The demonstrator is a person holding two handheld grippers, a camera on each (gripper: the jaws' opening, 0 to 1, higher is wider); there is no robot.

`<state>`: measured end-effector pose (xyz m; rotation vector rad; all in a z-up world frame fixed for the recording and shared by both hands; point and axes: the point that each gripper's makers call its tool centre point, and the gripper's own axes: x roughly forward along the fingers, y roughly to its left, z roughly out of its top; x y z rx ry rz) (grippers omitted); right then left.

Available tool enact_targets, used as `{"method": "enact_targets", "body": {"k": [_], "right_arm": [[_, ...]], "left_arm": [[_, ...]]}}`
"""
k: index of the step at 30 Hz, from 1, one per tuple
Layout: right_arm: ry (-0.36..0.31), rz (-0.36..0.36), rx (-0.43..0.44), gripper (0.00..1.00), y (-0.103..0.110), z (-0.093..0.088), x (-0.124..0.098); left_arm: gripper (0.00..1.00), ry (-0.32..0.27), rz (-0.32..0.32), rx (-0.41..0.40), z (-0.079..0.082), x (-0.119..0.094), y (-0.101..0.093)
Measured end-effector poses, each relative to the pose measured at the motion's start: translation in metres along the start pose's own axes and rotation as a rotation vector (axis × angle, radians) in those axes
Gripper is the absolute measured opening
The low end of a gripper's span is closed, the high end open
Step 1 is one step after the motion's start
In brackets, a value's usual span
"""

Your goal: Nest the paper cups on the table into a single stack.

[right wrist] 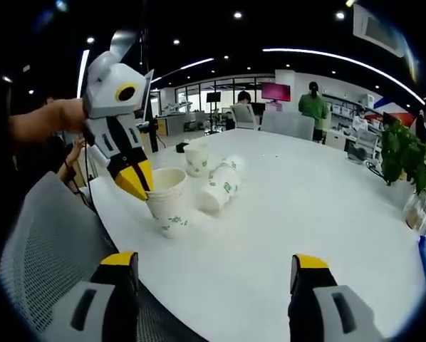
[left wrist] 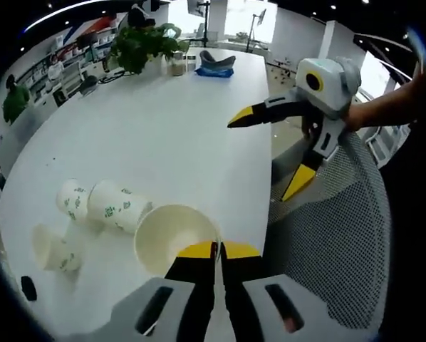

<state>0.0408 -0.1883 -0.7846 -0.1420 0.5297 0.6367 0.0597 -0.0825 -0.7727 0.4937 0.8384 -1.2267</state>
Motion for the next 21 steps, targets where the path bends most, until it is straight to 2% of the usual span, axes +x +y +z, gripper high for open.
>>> {"method": "enact_targets", "body": {"k": [16, 21], "right_arm": [[0.001, -0.002, 0.003, 0.88, 0.001, 0.001, 0.000], [0.000, -0.003, 0.005, 0.88, 0.000, 0.000, 0.000]], "left_arm": [[0.01, -0.028, -0.006, -0.033, 0.000, 0.002, 0.003], [0.03, -0.076, -0.010, -0.035, 0.009, -0.005, 0.002]]}}
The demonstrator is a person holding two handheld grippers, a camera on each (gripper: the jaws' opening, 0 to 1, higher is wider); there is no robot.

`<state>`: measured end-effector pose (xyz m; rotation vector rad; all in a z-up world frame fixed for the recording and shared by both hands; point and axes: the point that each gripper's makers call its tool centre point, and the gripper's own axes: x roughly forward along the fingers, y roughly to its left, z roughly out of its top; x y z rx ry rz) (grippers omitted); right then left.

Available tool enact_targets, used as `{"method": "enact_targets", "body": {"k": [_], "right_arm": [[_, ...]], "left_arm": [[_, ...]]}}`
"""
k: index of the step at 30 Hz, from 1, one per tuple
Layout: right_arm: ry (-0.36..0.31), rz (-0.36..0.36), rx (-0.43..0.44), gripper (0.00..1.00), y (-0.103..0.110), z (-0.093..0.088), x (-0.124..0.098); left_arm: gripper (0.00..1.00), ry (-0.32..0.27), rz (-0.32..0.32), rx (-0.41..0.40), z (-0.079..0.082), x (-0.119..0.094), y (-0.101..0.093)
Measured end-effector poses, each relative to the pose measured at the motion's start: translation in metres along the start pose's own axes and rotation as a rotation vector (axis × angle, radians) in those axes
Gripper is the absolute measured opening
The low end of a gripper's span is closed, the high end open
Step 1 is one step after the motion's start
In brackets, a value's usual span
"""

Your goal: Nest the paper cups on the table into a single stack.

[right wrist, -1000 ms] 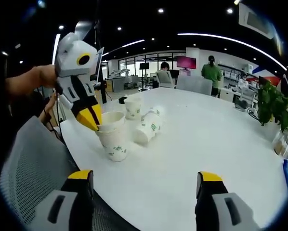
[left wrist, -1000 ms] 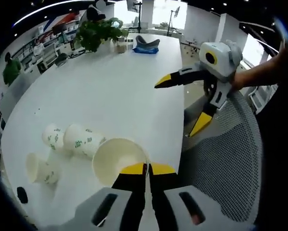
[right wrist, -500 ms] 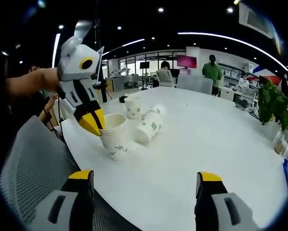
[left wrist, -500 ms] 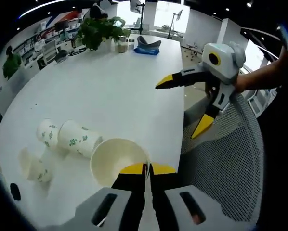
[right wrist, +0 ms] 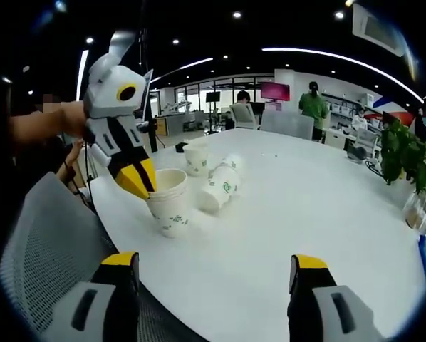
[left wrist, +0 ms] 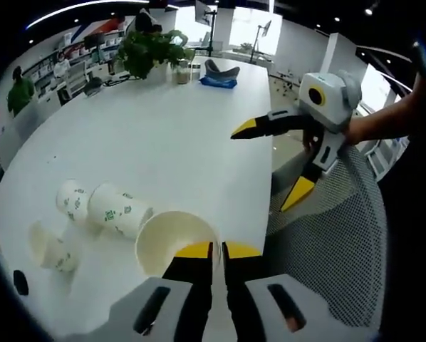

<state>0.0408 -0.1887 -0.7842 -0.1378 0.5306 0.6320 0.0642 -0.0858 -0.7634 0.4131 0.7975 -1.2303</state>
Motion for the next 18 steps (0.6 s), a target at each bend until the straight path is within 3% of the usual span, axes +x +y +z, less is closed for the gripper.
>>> {"method": "enact_targets", "body": {"k": [9, 18], "right_arm": [[-0.002, -0.001, 0.001, 0.89, -0.001, 0.000, 0.000], [-0.019, -0.004, 0.008, 0.90, -0.001, 0.003, -0.001]], "left_arm": [[0.06, -0.071, 0.036, -0.017, 0.013, -0.018, 0.013], [0.12, -0.156, 0.124, -0.058, 0.014, -0.037, 0.051]]}}
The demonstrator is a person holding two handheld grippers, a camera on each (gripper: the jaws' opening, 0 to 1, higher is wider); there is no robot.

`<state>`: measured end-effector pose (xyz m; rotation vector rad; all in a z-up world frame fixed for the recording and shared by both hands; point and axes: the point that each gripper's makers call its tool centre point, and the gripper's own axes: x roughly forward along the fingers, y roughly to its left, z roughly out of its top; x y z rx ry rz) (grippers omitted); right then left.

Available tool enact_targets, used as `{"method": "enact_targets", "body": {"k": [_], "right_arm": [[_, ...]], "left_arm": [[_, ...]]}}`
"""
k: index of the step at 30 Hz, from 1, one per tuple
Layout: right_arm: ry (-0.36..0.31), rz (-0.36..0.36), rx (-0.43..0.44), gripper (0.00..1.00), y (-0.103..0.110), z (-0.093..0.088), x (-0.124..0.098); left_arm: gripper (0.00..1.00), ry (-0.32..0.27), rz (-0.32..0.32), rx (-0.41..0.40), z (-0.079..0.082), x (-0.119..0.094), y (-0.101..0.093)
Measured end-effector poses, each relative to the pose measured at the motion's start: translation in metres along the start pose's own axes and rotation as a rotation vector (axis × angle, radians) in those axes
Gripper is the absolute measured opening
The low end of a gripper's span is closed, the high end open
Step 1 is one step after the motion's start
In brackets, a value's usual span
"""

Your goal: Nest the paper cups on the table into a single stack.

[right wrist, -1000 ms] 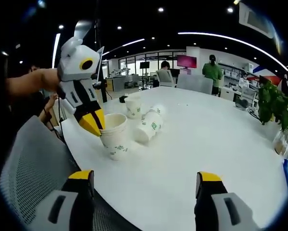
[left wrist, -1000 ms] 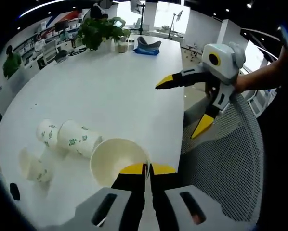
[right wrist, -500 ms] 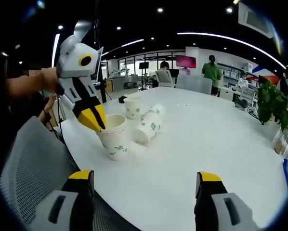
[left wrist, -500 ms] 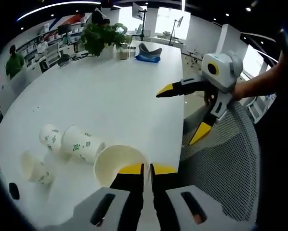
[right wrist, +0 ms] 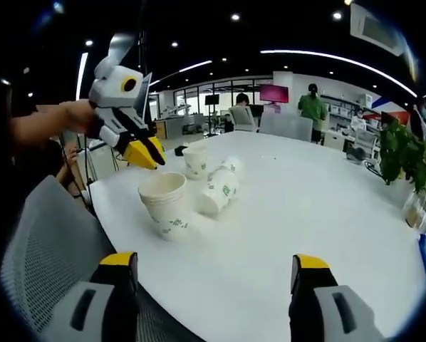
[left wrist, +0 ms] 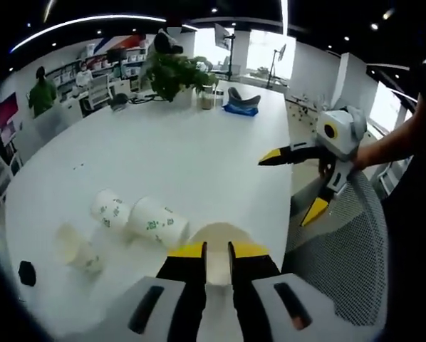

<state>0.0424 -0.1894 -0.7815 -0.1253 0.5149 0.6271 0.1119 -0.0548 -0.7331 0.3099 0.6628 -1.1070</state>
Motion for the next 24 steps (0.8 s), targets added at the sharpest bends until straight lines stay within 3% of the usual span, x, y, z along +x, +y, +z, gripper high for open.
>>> {"method": "enact_targets", "body": {"k": [13, 24], "right_arm": [[0.002, 0.000, 0.000, 0.90, 0.000, -0.001, 0.000], [0.006, -0.008, 0.001, 0.90, -0.001, 0.000, 0.000]], "left_arm": [[0.29, -0.048, 0.118, 0.003, 0.000, -0.012, 0.050], [0.31, -0.100, 0.185, -0.044, 0.000, -0.011, 0.092]]}}
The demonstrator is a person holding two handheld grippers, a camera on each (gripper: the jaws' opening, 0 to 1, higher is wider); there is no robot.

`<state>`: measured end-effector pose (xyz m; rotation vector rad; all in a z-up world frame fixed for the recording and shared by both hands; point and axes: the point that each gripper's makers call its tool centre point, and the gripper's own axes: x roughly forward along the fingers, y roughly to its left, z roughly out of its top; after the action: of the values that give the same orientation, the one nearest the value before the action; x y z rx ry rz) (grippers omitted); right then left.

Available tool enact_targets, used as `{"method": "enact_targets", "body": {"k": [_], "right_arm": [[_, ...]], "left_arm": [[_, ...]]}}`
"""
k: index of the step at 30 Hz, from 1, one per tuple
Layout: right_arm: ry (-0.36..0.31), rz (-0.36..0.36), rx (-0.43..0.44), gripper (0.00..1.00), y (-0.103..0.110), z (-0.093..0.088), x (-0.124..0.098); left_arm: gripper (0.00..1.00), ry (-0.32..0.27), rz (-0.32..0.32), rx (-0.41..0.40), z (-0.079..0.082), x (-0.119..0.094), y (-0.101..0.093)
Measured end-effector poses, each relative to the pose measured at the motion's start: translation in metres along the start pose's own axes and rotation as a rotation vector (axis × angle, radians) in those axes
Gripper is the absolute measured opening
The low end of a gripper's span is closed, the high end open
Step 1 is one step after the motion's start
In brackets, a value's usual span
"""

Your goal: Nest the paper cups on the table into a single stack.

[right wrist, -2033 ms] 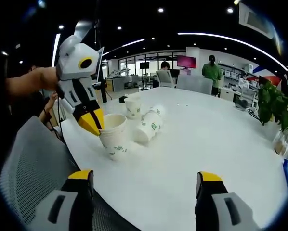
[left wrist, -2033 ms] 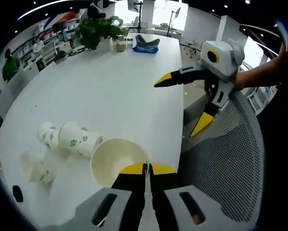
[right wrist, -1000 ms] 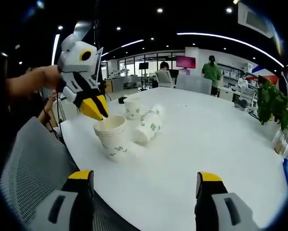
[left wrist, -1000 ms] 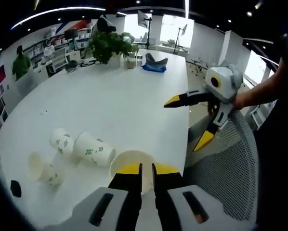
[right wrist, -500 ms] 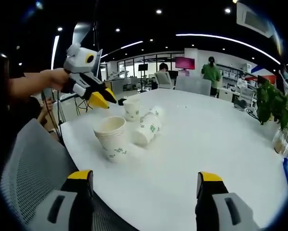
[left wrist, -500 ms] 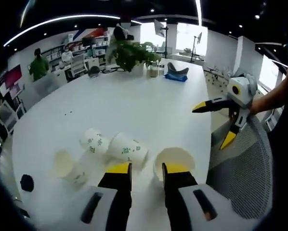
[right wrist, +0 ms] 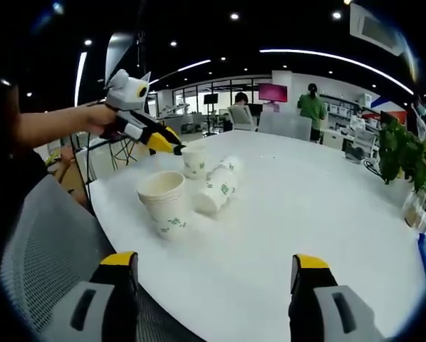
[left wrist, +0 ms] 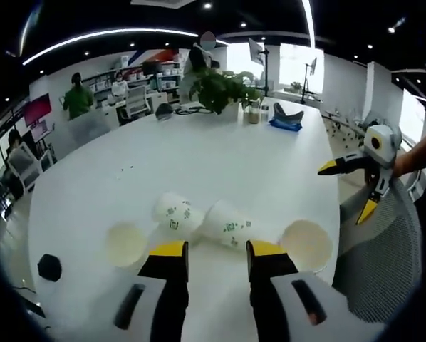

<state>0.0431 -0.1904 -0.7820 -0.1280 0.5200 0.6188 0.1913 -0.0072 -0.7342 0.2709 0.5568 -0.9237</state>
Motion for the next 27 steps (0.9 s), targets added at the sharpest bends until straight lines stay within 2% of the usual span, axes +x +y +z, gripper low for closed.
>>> {"method": "enact_targets", "body": {"k": [3, 9, 17, 19, 23, 27], "right_arm": [[0.004, -0.001, -0.001, 0.90, 0.000, -0.001, 0.000], [0.008, -0.001, -0.001, 0.90, 0.000, -0.001, 0.000], [0.014, 0.000, -0.003, 0.89, -0.001, -0.003, 0.000], [0.017, 0.000, -0.003, 0.89, -0.001, -0.004, 0.001], [0.018, -0.001, -0.002, 0.89, -0.002, -0.004, 0.001], [0.019, -0.004, -0.002, 0.89, -0.002, -0.004, 0.001]], "left_arm": [[0.32, -0.014, 0.013, 0.008, 0.004, 0.001, 0.003], [0.33, -0.031, 0.046, 0.008, 0.006, 0.005, 0.024], [0.31, -0.019, 0.082, -0.013, 0.000, 0.015, 0.047], [0.31, -0.009, 0.084, -0.020, -0.006, 0.020, 0.056], [0.30, 0.006, 0.081, -0.031, -0.013, 0.028, 0.063], [0.28, 0.027, 0.076, -0.030, -0.015, 0.032, 0.061]]}}
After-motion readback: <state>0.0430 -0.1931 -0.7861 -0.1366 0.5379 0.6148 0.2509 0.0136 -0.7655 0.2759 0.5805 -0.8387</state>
